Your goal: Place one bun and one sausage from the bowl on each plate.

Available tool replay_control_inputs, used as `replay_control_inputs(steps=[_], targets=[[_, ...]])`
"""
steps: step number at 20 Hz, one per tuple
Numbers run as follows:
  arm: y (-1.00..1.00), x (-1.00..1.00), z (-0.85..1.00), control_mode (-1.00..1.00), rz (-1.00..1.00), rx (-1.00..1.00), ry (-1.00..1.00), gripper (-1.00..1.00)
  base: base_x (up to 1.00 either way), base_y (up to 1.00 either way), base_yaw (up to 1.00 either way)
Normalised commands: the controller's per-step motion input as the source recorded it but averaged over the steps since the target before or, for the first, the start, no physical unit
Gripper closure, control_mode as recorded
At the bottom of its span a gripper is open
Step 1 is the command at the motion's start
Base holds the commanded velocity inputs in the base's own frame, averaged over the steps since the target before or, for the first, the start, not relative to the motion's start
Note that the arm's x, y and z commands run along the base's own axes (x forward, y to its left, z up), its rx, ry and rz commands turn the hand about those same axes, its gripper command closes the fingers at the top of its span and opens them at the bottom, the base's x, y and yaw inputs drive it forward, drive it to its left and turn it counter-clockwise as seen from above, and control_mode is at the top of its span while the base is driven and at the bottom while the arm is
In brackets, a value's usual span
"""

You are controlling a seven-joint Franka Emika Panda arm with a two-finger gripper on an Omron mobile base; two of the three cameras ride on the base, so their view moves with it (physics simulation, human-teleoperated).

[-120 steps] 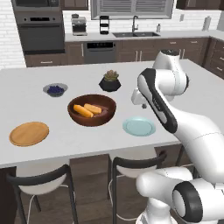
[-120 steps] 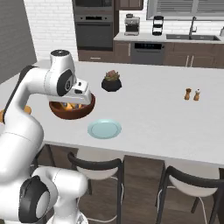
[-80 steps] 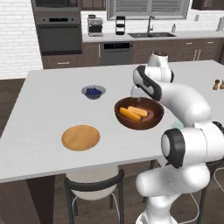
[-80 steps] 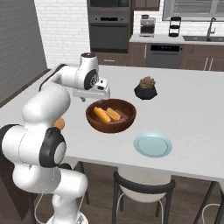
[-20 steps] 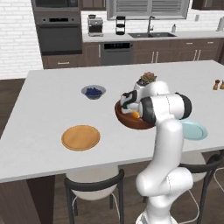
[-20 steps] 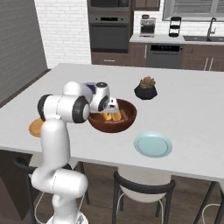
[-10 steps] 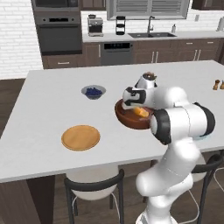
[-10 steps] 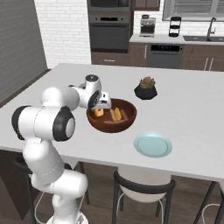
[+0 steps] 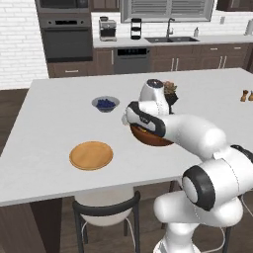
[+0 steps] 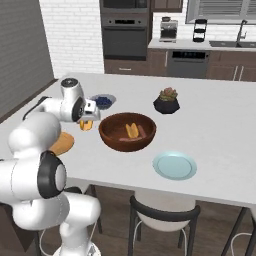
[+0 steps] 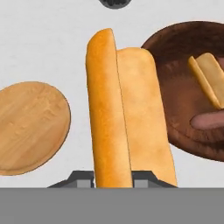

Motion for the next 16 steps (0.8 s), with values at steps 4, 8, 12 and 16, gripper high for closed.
replay_control_inputs(steps=[4, 8, 12, 16], targets=[[1.0, -0.46, 0.14, -1.0, 0.0, 0.0, 0.06, 1.0, 0.0, 0.0, 0.0], [1.0, -0.11, 0.0, -1.0, 0.0, 0.0, 0.11, 1.0, 0.0, 0.0, 0.0], [1.0, 0.0, -0.02, -1.0, 0.0, 0.0, 0.13, 1.0, 0.0, 0.0, 0.0], [0.97, 0.0, -0.26, -1.0, 0.0, 0.0, 0.15, 1.0, 0.0, 0.0, 0.0]])
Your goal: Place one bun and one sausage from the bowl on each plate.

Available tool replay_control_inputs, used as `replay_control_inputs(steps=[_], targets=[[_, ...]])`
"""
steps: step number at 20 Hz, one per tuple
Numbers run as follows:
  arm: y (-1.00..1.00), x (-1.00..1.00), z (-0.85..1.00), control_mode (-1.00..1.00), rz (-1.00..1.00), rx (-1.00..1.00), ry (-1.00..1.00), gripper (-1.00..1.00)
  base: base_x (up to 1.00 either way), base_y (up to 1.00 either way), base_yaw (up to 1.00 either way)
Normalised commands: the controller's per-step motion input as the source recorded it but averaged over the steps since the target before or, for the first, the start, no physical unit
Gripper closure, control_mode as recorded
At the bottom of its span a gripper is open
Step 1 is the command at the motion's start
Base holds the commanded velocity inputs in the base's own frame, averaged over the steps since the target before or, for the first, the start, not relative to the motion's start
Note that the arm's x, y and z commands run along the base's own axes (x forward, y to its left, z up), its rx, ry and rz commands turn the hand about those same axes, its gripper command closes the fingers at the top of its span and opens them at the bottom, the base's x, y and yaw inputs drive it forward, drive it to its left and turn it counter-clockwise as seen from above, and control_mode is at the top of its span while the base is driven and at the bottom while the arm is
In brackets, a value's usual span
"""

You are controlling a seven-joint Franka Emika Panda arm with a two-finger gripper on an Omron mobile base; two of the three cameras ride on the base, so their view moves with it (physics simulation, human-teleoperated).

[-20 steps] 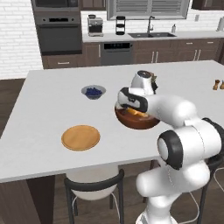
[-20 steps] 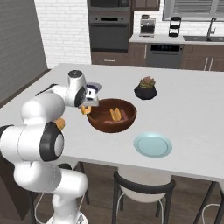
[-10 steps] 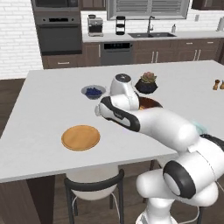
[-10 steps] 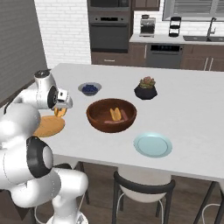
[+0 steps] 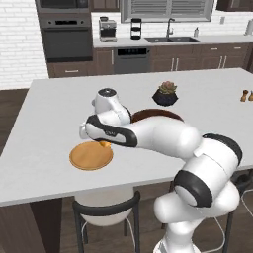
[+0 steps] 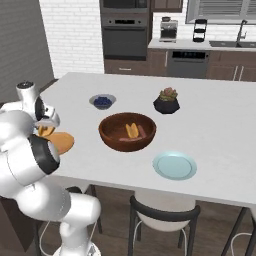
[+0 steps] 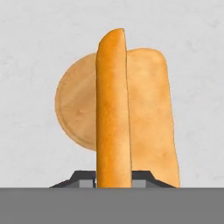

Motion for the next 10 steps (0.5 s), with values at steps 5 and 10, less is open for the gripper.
replay_control_inputs(steps=[5, 10], targets=[[0.47, 0.01, -0.62, -1.0, -0.01, 0.0, 0.04, 1.0, 0.0, 0.0, 0.0], [0.03, 0.32, -0.59, -1.0, -0.02, 0.0, 0.0, 1.0, 0.0, 0.0, 0.0]])
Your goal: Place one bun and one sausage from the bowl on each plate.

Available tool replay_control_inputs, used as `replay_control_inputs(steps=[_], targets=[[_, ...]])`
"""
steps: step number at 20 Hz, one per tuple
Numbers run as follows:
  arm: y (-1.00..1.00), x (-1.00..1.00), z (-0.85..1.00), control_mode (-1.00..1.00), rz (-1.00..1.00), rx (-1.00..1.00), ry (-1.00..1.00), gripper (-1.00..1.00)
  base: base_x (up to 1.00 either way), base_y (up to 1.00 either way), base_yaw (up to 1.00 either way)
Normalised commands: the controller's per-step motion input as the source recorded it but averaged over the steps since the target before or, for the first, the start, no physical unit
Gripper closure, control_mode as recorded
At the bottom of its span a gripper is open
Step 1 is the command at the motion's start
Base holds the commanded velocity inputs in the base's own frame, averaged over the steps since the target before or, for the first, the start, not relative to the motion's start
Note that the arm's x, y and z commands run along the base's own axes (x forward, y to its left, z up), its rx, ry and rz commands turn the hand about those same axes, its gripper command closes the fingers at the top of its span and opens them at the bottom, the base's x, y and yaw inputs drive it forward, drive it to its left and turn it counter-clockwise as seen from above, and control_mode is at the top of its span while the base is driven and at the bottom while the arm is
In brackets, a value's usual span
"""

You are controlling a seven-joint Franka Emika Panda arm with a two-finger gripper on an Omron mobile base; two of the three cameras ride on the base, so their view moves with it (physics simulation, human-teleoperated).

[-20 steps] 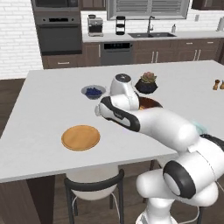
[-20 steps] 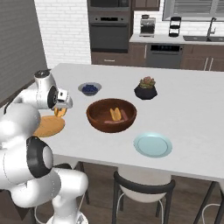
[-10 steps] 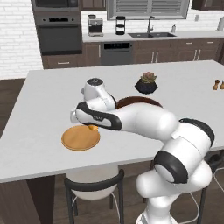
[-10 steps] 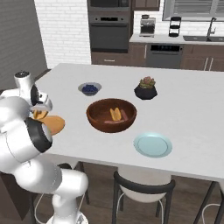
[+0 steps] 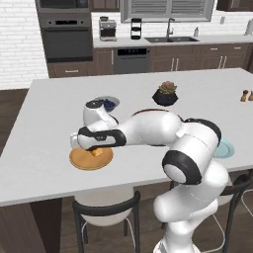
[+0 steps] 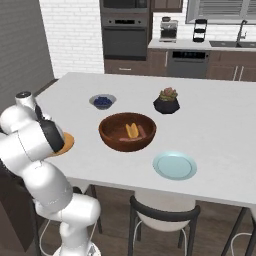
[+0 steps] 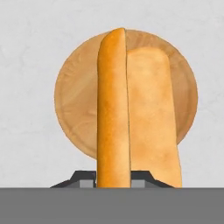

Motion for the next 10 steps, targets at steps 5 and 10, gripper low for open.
replay_control_inputs(steps=[5, 10], targets=[[0.08, 0.11, -0.54, -1.0, 0.0, 0.04, 0.02, 1.0, 0.0, 0.0, 0.0], [0.42, 0.0, -0.38, -1.0, 0.0, 0.06, 0.01, 1.0, 0.0, 0.0, 0.0]])
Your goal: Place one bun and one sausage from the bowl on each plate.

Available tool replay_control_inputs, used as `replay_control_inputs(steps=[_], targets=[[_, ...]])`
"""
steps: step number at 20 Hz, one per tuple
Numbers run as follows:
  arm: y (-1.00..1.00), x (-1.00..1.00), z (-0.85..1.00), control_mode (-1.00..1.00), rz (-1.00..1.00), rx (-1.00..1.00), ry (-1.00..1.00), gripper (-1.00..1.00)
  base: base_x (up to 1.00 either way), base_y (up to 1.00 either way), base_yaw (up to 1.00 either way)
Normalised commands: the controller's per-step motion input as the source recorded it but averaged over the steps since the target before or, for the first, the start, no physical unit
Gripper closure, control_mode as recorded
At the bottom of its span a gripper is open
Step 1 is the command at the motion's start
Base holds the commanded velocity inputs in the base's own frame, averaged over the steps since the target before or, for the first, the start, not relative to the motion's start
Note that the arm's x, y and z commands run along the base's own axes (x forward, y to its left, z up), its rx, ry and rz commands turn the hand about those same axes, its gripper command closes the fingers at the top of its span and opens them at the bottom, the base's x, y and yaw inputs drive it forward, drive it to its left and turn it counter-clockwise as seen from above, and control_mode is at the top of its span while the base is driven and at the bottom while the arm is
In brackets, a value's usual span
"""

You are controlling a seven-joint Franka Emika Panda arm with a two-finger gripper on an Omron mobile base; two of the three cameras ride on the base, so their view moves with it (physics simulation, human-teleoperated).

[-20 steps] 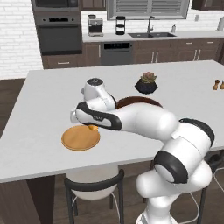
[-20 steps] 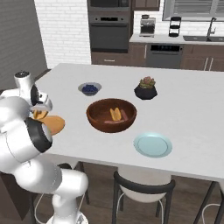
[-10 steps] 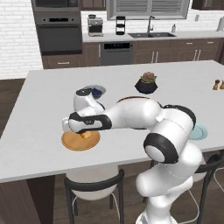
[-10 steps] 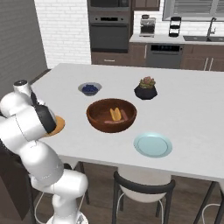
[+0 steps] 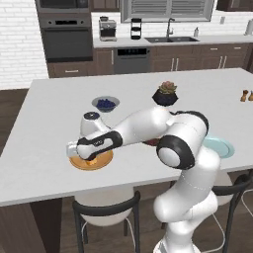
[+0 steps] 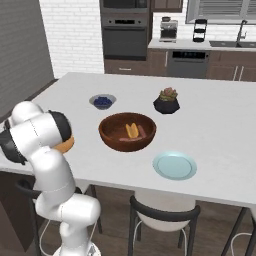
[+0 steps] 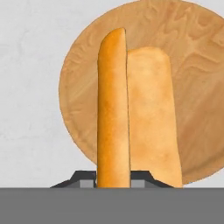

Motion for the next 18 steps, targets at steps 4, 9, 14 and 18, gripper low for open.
replay_control_inputs(steps=[4, 9, 14, 18], targets=[[0.15, 0.37, -0.29, -1.0, 0.0, 0.04, -0.01, 1.0, 0.0, 0.0, 0.0], [0.0, 0.55, -0.22, -1.0, 0.0, 0.01, -0.02, -1.0, 0.0, 0.0, 0.0], [0.0, 0.17, -0.2, -1.0, 0.0, 0.01, 0.0, -1.0, 0.0, 0.0, 0.0], [-0.23, 0.0, -0.02, -1.0, 0.0, 0.0, -0.03, -1.0, 0.0, 0.0, 0.0]])
